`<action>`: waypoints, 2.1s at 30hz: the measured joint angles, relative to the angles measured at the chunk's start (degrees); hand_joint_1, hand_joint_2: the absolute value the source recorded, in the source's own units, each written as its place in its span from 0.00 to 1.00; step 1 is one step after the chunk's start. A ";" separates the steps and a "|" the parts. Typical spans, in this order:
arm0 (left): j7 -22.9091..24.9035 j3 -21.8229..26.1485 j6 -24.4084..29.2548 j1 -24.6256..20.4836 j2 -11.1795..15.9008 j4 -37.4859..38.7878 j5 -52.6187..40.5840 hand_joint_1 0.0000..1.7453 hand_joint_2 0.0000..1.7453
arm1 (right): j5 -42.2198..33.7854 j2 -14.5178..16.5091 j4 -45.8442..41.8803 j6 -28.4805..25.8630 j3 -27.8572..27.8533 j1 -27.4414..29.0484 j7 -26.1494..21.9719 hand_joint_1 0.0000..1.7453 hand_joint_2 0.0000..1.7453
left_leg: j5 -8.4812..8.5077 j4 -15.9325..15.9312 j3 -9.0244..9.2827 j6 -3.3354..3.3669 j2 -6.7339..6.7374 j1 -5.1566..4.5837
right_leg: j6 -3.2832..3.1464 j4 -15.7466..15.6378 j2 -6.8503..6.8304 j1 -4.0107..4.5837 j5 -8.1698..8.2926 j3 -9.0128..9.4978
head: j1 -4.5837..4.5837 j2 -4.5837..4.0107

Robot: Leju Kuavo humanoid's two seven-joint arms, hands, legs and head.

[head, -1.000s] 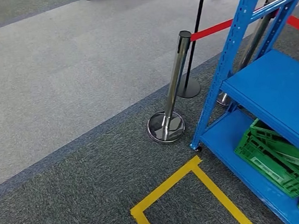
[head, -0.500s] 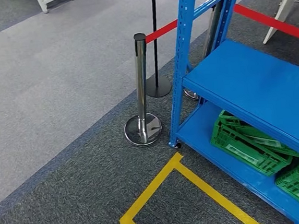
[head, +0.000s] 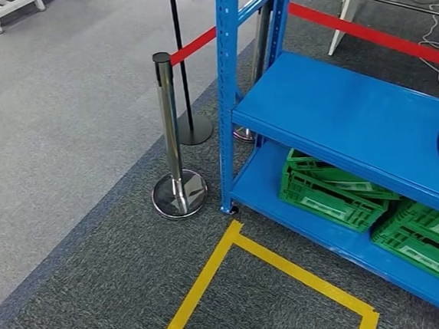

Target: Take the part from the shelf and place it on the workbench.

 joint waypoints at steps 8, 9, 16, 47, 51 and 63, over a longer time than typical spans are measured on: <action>-1.03 0.00 -0.25 -0.34 0.01 0.00 -0.38 0.00 0.00 | -0.51 -0.01 0.00 0.13 -0.12 0.08 -0.52 0.00 0.00 | -2.00 1.25 1.05 -2.21 1.49 -0.10 | -2.47 -12.06 -1.54 0.49 4.58 6.56 | -0.42 0.00; -1.04 0.00 -0.31 -0.39 0.02 0.00 -0.51 0.00 0.00 | -0.67 -0.01 0.00 0.06 -0.23 0.03 -0.55 0.00 0.00 | -3.41 3.38 0.26 -2.42 -0.12 0.04 | -2.81 -12.25 -0.86 0.33 4.73 6.77 | -0.58 0.00; -1.38 0.01 0.10 -0.25 -0.01 0.00 -1.01 0.00 0.00 | -2.01 0.02 0.00 -0.69 -1.77 -0.01 -0.64 0.00 0.00 | -2.70 9.82 -3.63 -2.11 -4.48 0.14 | -3.27 -12.05 5.11 0.44 4.74 7.10 | -0.84 0.00; 2.60 2.03 -8.12 -2.46 2.43 -0.07 0.83 0.00 0.00 | 0.97 -0.77 0.00 0.65 -2.74 -0.34 2.93 0.00 0.00 | -2.16 7.63 -2.42 -2.06 -3.72 0.02 | -3.73 -11.99 4.75 0.62 4.82 6.92 | -0.92 0.00; 2.45 3.40 -6.88 -2.58 2.70 -0.07 2.22 0.00 0.00 | 1.36 -0.79 0.00 -1.04 -2.74 -0.10 1.60 0.00 0.00 | -0.14 0.83 -0.42 -1.23 -4.93 -0.27 | -2.56 -11.48 5.76 0.68 4.56 6.26 | -0.98 0.00; 2.17 7.56 -5.49 -2.11 3.71 -0.07 3.79 0.00 0.00 | 2.18 -1.04 0.00 -0.79 -2.74 -0.14 0.71 0.00 0.00 | -0.17 -0.07 0.37 -0.13 -2.88 0.04 | -0.34 -7.20 0.18 -0.12 4.08 3.52 | 0.20 0.00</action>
